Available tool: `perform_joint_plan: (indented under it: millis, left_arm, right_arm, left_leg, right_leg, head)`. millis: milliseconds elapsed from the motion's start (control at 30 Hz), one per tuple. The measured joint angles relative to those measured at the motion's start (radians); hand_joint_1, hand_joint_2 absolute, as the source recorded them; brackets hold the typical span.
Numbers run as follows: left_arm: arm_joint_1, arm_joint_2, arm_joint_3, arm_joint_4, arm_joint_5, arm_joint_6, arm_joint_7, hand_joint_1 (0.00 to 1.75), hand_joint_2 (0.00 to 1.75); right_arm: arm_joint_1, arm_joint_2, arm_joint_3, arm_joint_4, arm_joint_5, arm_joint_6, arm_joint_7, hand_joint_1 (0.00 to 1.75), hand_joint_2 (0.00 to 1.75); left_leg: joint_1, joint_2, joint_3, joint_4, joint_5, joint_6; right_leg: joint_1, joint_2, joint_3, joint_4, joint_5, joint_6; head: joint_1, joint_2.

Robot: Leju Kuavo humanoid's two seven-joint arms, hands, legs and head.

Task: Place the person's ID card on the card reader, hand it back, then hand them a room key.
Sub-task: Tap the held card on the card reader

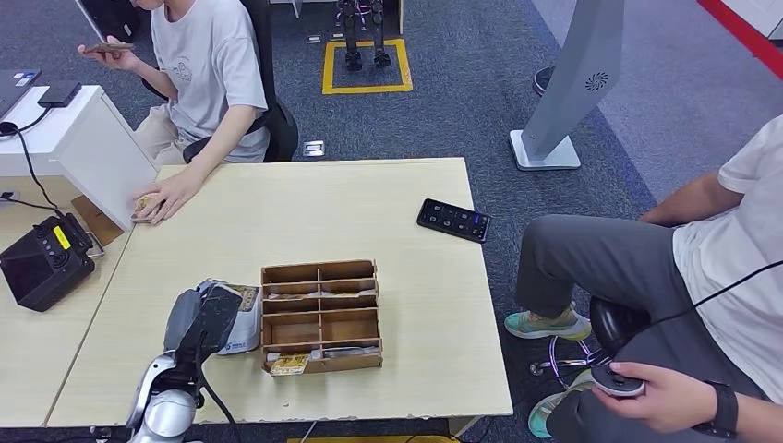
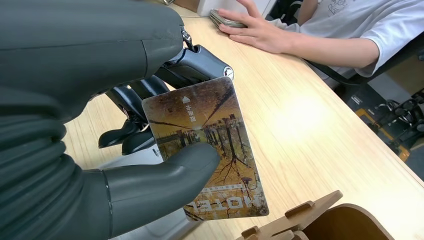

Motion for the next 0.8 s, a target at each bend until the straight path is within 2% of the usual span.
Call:
perform_joint_plan:
  millis: [533,800]
  left_arm:
    - [0.006,-0.001,0.075,0.088,-0.099,0.062,-0.019,1.75,1.75]
    - [-0.009,-0.011,0.096,0.152,-0.198,0.136,-0.022,1.75,1.75]
  right_arm:
    - [0.000,0.005,0.018,-0.001,0.000,-0.009,-0.014,0.00,1.75]
    - [0.000,0.010,0.033,-0.001,0.000,-0.012,-0.005,0.00,1.75]
  left_leg:
    - [0.000,0.000,0.000,0.000,0.000,0.000]
    - [0.000,0.000,0.000,0.000,0.000,0.000]
  right_leg:
    - [0.000,0.000,0.000,0.000,0.000,0.000]
    - [0.000,0.000,0.000,0.000,0.000,0.000]
  head:
    - [0.000,0.000]
    - [0.000,0.000]
